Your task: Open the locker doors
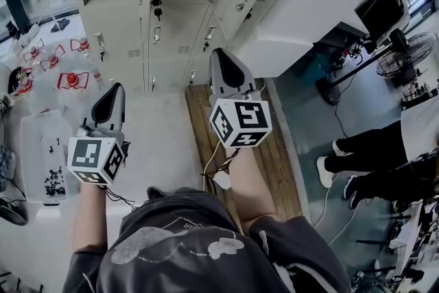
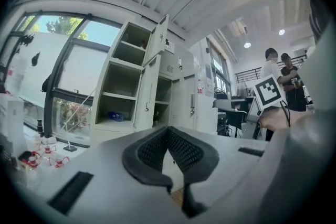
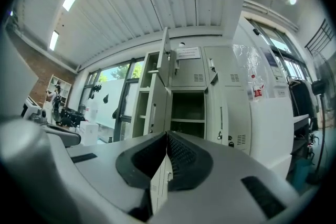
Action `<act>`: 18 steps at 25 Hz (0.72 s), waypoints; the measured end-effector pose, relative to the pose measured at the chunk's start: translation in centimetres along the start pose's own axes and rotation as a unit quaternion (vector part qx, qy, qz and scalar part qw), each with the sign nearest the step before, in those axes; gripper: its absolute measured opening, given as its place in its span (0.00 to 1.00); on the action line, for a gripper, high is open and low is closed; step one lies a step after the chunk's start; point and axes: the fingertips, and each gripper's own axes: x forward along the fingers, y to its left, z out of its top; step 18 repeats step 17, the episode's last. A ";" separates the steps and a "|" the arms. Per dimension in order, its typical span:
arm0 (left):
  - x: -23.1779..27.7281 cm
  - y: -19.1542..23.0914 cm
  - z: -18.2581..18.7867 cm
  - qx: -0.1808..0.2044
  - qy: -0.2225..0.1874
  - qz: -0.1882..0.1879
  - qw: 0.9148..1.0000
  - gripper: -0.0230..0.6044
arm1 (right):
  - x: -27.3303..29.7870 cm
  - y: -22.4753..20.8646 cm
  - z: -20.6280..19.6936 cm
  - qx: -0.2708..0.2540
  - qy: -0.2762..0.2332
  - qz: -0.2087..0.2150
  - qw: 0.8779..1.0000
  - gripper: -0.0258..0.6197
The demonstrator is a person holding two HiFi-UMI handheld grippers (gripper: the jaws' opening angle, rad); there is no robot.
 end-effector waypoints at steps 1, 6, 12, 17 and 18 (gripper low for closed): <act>-0.3 0.2 0.0 -0.001 -0.001 0.004 1.000 0.05 | -0.2 0.3 -0.4 0.000 0.004 0.004 1.000 0.09; -1.1 0.2 -0.6 -0.009 0.003 0.014 1.000 0.05 | -2.0 1.2 -3.6 0.021 0.037 0.017 0.999 0.09; -1.2 -2.4 -1.5 0.014 0.024 -0.001 1.000 0.05 | -6.3 0.0 -5.5 0.027 0.055 0.028 0.998 0.09; -1.5 -5.4 -1.5 0.007 0.014 0.009 1.000 0.05 | -9.5 -3.0 -5.8 0.030 0.054 0.020 0.998 0.09; -1.5 -5.4 -1.5 0.007 0.014 0.009 1.000 0.05 | -9.5 -3.0 -5.8 0.030 0.054 0.020 0.998 0.09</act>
